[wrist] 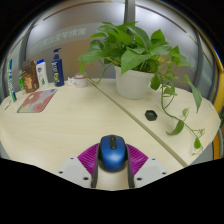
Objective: Arrange mouse
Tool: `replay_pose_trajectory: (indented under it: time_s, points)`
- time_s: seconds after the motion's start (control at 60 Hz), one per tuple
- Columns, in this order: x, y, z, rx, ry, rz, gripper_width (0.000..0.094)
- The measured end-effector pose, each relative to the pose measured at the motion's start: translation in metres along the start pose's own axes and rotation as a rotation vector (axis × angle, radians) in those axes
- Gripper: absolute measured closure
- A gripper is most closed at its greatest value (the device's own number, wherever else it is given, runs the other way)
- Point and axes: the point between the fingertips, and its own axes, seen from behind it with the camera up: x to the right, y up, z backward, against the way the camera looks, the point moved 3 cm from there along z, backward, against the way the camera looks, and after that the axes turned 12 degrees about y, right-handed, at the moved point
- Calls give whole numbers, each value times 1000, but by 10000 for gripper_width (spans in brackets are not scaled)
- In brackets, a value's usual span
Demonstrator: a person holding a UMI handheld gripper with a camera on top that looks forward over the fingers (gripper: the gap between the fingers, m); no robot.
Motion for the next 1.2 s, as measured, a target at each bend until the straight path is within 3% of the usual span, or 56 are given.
replay_pose_trajectory:
  time_s: [0.117,0.25,0.483,0.567,0.65,0.767,0.867,0.983,1.2]
  points:
    - [2,1,5,-22,-57,-26,548]
    - [-4,37,31,46,-130,-36,548]
    - [-76,183,112,302,-213,12,548]
    - [-129,240,120,392,-173,42,548]
    - [-186,285,106,423,-111,83,549]
    - [-266,294,33,389,-5,101,551]
    - [-306,275,-42,262,72,73,552]
    - [-336,226,-129,120,106,41,553]
    - [-362,170,-208,-11,140,49,524]
